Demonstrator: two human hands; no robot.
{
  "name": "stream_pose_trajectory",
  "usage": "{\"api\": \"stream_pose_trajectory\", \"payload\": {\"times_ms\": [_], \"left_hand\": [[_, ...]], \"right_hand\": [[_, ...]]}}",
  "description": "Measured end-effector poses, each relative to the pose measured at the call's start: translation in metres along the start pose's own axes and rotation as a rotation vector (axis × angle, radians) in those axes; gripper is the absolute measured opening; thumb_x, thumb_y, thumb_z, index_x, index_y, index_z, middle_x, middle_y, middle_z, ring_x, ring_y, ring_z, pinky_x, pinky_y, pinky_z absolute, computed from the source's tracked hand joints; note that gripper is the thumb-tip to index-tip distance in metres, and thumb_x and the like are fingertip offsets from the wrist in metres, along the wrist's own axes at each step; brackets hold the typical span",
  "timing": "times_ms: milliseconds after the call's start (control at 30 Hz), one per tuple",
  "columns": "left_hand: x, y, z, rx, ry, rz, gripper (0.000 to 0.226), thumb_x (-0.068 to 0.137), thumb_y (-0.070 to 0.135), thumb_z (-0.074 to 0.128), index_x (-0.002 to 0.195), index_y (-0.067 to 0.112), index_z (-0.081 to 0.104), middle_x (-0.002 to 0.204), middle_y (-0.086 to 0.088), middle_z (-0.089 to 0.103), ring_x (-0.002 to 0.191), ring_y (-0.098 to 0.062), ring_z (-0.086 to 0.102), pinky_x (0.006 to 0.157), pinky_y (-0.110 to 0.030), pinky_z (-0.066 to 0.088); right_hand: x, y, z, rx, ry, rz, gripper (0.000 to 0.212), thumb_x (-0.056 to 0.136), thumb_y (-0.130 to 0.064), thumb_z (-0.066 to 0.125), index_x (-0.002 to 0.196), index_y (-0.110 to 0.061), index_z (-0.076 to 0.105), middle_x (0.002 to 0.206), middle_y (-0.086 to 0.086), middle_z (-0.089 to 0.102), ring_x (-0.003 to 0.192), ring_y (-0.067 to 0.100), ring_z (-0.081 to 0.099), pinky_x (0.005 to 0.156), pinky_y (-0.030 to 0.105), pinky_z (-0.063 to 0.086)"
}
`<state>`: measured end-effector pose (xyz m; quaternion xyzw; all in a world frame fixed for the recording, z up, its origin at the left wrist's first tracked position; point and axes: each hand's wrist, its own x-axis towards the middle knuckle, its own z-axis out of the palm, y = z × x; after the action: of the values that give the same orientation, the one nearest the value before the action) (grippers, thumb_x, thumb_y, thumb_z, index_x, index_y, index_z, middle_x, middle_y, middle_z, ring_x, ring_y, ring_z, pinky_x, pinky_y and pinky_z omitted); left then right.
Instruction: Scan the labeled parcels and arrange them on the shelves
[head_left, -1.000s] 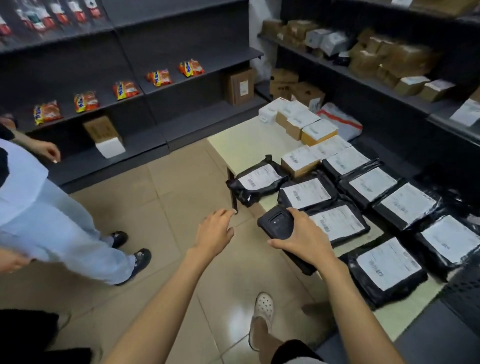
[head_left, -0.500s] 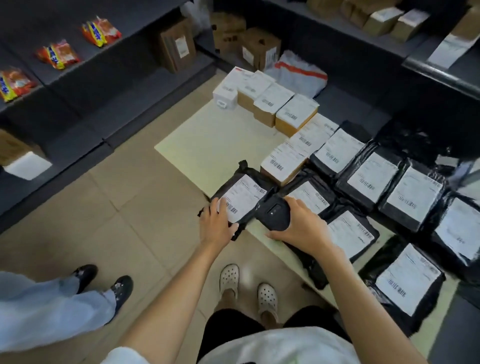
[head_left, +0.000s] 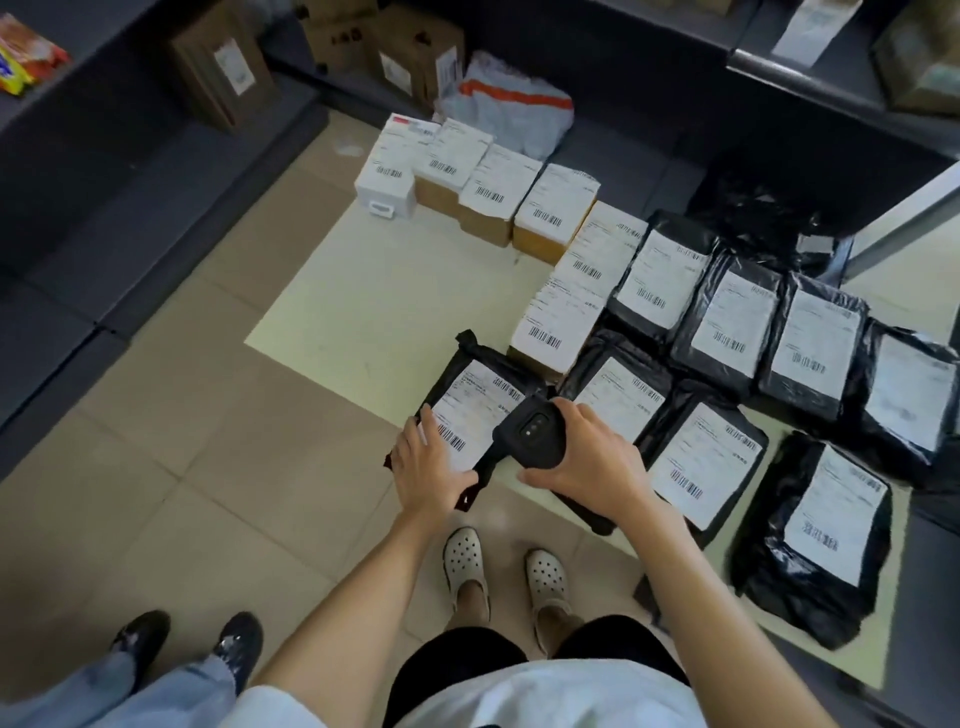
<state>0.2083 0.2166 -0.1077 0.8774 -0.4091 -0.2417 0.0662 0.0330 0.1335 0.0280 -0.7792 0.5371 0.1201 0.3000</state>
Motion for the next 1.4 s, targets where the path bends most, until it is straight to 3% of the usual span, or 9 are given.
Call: {"api": "stream_pose_trajectory", "payload": {"times_ms": [100, 233, 467, 567, 700, 800, 1033, 1200, 1400], "left_hand": [[0.011, -0.017, -0.019, 0.003, 0.098, 0.085, 0.113, 0.047, 0.040, 0.078, 0.143, 0.009, 0.027, 0.129, -0.012, 0.044, 0.115, -0.034, 0.048, 0.098, -0.045, 0.044], [0.029, -0.025, -0.057, -0.038, 0.248, 0.178, 0.109, 0.044, 0.034, 0.080, 0.138, 0.007, 0.033, 0.123, -0.012, 0.045, 0.106, -0.034, 0.048, 0.092, -0.045, 0.045], [0.068, -0.008, -0.130, 0.141, 0.406, 0.428, 0.119, 0.041, 0.029, 0.090, 0.143, 0.007, 0.033, 0.135, -0.015, 0.041, 0.121, -0.037, 0.043, 0.105, -0.048, 0.038], [0.083, -0.004, -0.158, 0.232, 0.391, 0.472, 0.125, 0.037, 0.034, 0.093, 0.144, 0.006, 0.034, 0.135, -0.015, 0.042, 0.123, -0.036, 0.042, 0.108, -0.047, 0.035], [0.084, -0.002, -0.170, 0.291, 0.323, 0.547, 0.128, 0.038, 0.035, 0.091, 0.146, 0.008, 0.029, 0.139, -0.014, 0.039, 0.125, -0.035, 0.040, 0.110, -0.046, 0.034], [0.078, -0.006, -0.176, 0.312, 0.327, 0.572, 0.131, 0.036, 0.034, 0.093, 0.147, 0.008, 0.028, 0.140, -0.014, 0.039, 0.129, -0.035, 0.039, 0.112, -0.047, 0.033], [0.065, -0.021, -0.215, 0.250, 0.504, 0.551, 0.126, 0.041, 0.031, 0.094, 0.146, 0.008, 0.029, 0.140, -0.015, 0.036, 0.128, -0.036, 0.035, 0.112, -0.046, 0.030], [0.058, 0.012, -0.243, 0.223, 0.573, 0.653, 0.118, 0.052, 0.032, 0.088, 0.149, 0.009, 0.026, 0.143, -0.014, 0.034, 0.130, -0.035, 0.034, 0.113, -0.044, 0.029], [0.059, 0.097, -0.279, 0.238, 0.627, 0.827, 0.117, 0.054, 0.031, 0.089, 0.149, 0.010, 0.025, 0.143, -0.014, 0.035, 0.130, -0.033, 0.034, 0.113, -0.043, 0.030]], "right_hand": [[0.001, -0.009, 0.000, 0.012, 0.007, 0.013, 0.105, 0.071, -0.068, 0.075, 0.154, -0.026, 0.025, 0.133, -0.006, 0.050, 0.112, 0.021, 0.060, 0.076, 0.031, 0.046], [-0.001, -0.021, -0.012, 0.064, 0.067, 0.012, 0.100, 0.071, -0.066, 0.076, 0.151, -0.028, 0.029, 0.133, -0.007, 0.051, 0.110, 0.021, 0.061, 0.083, 0.037, 0.053], [-0.009, -0.034, -0.057, 0.135, 0.248, -0.007, 0.093, 0.070, -0.061, 0.077, 0.146, -0.026, 0.036, 0.126, -0.007, 0.052, 0.108, 0.022, 0.060, 0.079, 0.037, 0.051], [-0.015, -0.037, -0.072, 0.151, 0.316, -0.008, 0.093, 0.071, -0.061, 0.077, 0.146, -0.028, 0.034, 0.128, -0.008, 0.051, 0.112, 0.022, 0.058, 0.075, 0.033, 0.040], [-0.017, -0.040, -0.082, 0.154, 0.374, -0.010, 0.090, 0.070, -0.062, 0.078, 0.143, -0.028, 0.037, 0.127, -0.009, 0.052, 0.110, 0.022, 0.060, 0.074, 0.033, 0.041], [-0.016, -0.043, -0.084, 0.157, 0.374, -0.017, 0.091, 0.071, -0.061, 0.078, 0.145, -0.028, 0.036, 0.133, -0.008, 0.051, 0.115, 0.023, 0.058, 0.077, 0.033, 0.041], [-0.012, -0.063, -0.081, 0.167, 0.363, -0.058, 0.094, 0.069, -0.063, 0.077, 0.146, -0.029, 0.035, 0.132, -0.008, 0.052, 0.117, 0.024, 0.057, 0.092, 0.041, 0.049], [-0.018, -0.073, -0.092, 0.182, 0.398, -0.108, 0.094, 0.065, -0.064, 0.076, 0.144, -0.032, 0.038, 0.130, -0.009, 0.053, 0.114, 0.023, 0.059, 0.090, 0.042, 0.050], [-0.039, -0.057, -0.129, 0.249, 0.482, -0.098, 0.083, 0.067, -0.059, 0.079, 0.136, -0.030, 0.043, 0.119, -0.008, 0.055, 0.105, 0.022, 0.060, 0.082, 0.038, 0.050]]}}
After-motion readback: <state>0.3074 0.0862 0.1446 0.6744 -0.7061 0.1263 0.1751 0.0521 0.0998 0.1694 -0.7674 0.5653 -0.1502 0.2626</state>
